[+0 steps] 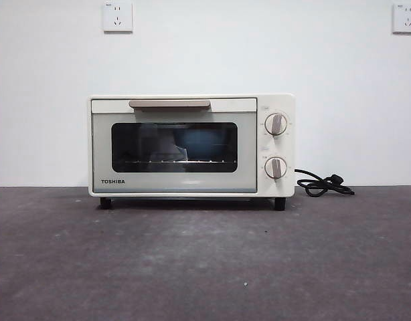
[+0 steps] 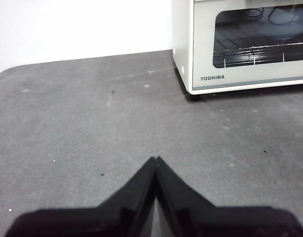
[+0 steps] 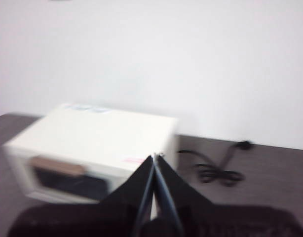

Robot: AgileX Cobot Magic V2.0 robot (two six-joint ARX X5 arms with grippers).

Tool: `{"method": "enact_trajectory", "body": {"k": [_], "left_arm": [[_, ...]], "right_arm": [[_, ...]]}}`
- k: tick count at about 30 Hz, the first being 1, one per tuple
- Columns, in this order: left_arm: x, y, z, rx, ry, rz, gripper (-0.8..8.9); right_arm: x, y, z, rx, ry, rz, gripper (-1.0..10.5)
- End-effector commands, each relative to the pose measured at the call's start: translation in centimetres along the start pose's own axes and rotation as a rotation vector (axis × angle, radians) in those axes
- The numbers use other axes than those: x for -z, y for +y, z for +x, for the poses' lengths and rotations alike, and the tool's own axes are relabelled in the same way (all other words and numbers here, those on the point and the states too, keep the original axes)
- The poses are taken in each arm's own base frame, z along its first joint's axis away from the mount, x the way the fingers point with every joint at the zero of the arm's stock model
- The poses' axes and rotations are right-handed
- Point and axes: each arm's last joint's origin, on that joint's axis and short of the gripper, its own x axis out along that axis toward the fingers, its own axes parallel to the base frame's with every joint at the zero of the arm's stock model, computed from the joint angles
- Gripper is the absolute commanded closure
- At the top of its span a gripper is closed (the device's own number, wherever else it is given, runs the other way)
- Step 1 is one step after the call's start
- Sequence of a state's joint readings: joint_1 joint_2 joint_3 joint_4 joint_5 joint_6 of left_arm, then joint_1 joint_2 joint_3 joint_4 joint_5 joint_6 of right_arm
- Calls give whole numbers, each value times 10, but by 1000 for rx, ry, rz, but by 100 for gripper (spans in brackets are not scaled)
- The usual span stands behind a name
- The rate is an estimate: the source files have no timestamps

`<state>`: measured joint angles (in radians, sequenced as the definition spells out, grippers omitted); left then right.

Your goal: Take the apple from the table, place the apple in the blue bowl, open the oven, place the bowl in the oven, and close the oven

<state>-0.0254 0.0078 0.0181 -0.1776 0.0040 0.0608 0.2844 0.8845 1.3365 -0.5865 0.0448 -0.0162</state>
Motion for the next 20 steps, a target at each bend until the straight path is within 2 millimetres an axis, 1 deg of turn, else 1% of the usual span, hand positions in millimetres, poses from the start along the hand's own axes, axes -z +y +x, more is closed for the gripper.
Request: {"method": "enact_trajectory", "body": {"k": [1, 6, 9, 11, 15, 18, 20], "left_arm": [[2, 0, 1, 3, -1, 13, 817], [2, 0, 1, 3, -1, 13, 817], [2, 0, 1, 3, -1, 13, 817], [2, 0, 1, 3, -1, 13, 817], [2, 0, 1, 3, -1, 13, 817], [2, 0, 1, 3, -1, 13, 817], [2, 0, 1, 3, -1, 13, 817]], "right_arm": [[58, -9, 12, 70, -6, -11, 946], [140, -17, 7, 152, -73, -3, 946], [180, -19, 4, 175, -97, -1, 946], [202, -19, 3, 187, -110, 3, 946], [236, -20, 0, 211, -137, 3, 946], [255, -21, -2, 217, -135, 10, 946], [264, -21, -3, 206, -140, 9, 946]]}}
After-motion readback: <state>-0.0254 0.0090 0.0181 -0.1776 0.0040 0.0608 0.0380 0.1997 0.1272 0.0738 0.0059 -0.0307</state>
